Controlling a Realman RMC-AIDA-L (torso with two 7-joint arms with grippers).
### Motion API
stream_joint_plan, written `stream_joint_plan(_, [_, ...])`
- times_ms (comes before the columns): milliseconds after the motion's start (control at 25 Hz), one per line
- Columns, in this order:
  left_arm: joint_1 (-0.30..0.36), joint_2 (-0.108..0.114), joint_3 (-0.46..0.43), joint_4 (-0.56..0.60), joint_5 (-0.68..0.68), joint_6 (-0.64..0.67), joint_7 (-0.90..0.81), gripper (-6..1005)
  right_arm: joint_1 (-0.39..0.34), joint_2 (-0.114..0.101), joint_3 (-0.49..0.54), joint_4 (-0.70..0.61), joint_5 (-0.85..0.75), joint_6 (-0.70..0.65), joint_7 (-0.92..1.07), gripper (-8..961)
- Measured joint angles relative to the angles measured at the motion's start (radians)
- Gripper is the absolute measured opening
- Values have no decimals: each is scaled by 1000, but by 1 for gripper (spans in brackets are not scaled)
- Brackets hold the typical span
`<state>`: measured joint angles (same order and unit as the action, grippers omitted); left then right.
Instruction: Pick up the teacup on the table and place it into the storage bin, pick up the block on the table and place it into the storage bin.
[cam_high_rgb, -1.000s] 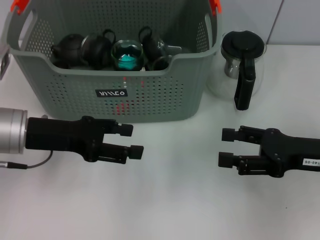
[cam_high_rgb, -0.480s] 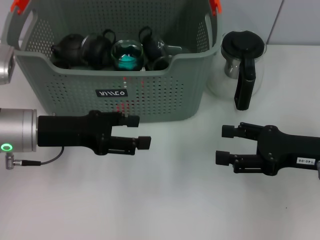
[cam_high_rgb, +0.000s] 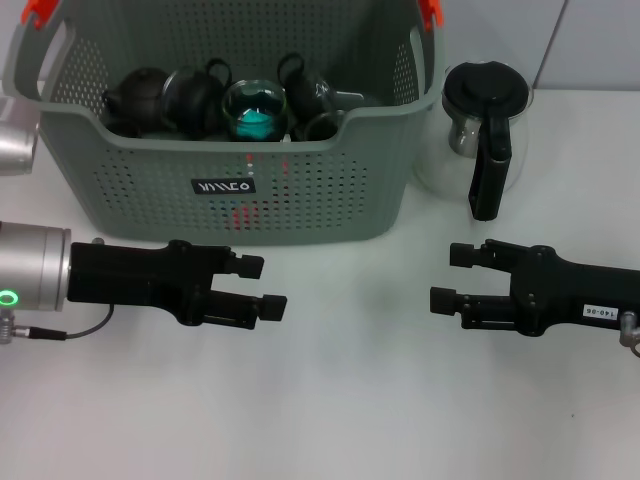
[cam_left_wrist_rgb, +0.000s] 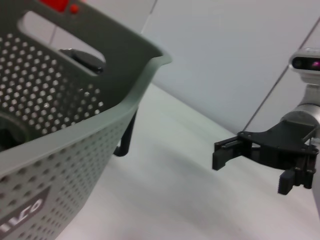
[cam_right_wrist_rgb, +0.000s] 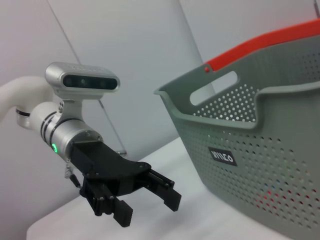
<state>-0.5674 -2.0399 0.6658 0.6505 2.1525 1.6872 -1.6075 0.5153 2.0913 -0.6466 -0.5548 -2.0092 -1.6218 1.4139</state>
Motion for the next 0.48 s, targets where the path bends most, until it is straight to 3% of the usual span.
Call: stream_joint_plan(480, [0, 10, 0, 8, 36, -6, -24, 830, -1, -6, -1, 0, -2, 3, 6, 930])
